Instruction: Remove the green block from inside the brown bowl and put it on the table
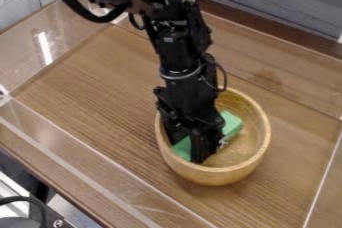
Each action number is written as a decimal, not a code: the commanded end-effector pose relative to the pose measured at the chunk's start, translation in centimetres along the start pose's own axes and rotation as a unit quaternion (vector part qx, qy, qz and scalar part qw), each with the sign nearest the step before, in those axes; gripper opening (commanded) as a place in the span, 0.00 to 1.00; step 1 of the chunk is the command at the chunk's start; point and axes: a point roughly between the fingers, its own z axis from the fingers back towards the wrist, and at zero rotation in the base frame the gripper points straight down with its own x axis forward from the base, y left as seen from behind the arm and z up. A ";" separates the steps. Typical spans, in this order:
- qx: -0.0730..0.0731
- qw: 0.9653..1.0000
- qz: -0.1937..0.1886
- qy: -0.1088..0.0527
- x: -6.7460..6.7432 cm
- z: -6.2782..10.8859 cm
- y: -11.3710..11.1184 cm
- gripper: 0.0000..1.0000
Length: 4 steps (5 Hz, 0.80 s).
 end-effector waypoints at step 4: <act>0.006 0.999 -0.002 -0.045 1.4 2.6 0.9 0.00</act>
